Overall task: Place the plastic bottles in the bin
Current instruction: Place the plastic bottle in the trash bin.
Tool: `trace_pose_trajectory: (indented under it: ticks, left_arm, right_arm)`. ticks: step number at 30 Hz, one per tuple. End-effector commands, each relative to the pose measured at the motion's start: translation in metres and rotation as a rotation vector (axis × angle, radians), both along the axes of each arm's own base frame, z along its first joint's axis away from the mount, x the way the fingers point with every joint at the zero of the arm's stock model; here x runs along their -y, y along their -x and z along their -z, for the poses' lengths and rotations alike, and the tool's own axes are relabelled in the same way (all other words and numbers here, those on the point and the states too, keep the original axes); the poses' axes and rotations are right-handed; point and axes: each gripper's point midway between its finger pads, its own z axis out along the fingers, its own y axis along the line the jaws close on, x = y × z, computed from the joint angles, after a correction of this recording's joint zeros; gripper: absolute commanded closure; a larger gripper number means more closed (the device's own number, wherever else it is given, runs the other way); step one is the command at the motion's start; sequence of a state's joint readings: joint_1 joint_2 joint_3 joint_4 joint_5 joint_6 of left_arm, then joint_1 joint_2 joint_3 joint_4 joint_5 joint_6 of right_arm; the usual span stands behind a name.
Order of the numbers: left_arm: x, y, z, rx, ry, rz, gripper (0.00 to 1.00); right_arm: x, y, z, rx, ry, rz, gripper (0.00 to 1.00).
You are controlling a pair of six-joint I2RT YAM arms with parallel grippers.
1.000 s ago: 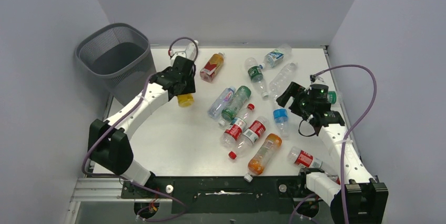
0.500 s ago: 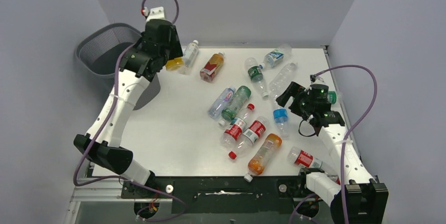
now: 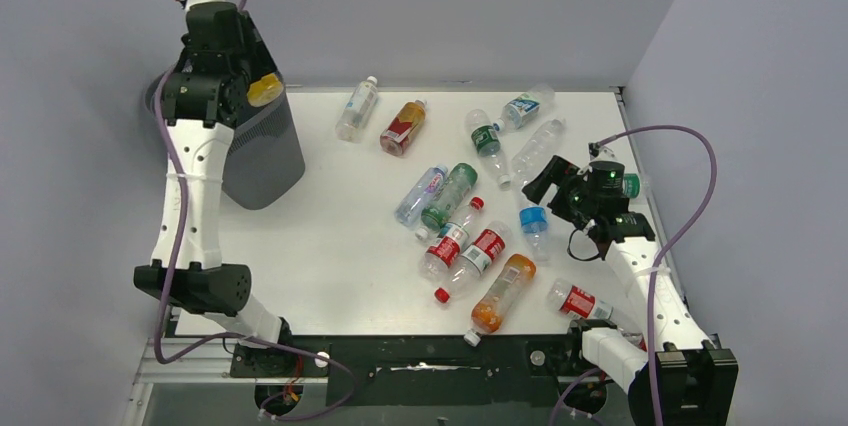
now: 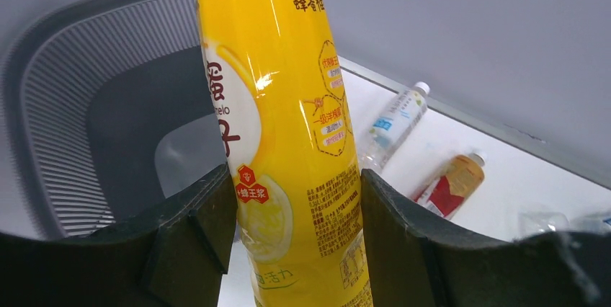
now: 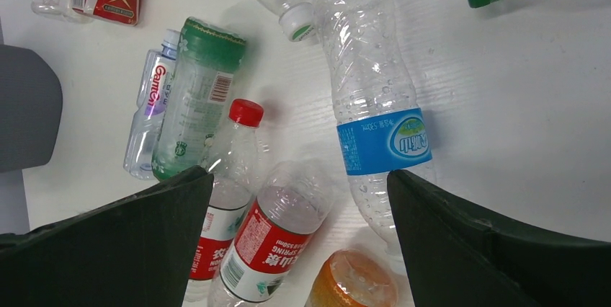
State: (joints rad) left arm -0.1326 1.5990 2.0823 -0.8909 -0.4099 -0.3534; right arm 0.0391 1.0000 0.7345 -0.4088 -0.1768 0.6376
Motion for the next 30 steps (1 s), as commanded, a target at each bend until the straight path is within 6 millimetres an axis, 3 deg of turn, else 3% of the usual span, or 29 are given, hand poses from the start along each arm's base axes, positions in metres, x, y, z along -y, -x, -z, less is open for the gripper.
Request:
trace_pose_trajectory:
  ticks: [1, 6, 9, 12, 19, 23, 30]
  left_arm:
    - [-0.043, 0.002, -0.021, 0.067, 0.003, -0.066, 0.65]
    - [-0.089, 0.007, -0.004, 0.044, 0.000, -0.158, 0.64]
    - [-0.104, 0.008, 0.007, 0.028, -0.006, -0.191, 0.64]
    - [-0.111, 0.007, 0.019, 0.003, -0.006, -0.204, 0.60]
    - [-0.123, 0.009, 0.042, -0.045, 0.002, -0.233, 0.33]
    - [-0.124, 0.012, 0.039, -0.036, 0.002, -0.236, 0.23]
    - [-0.115, 0.019, 0.026, -0.008, 0.022, -0.194, 0.18]
  right_arm:
    - [-0.002, -0.008, -0.015, 0.068, -0.021, -0.006, 0.02]
    - [-0.004, -0.007, -0.014, 0.065, -0.024, -0.013, 0.02]
    - [-0.004, -0.007, -0.012, 0.062, -0.025, -0.014, 0.02]
    - [-0.003, -0.007, -0.007, 0.047, -0.023, -0.007, 0.02]
    - [0.005, -0.009, 0.000, 0.020, 0.004, 0.029, 0.02]
    - [0.012, -0.011, 0.006, 0.004, 0.041, 0.048, 0.02]
    - [0.023, -0.023, 0.022, -0.042, 0.129, 0.046, 0.01]
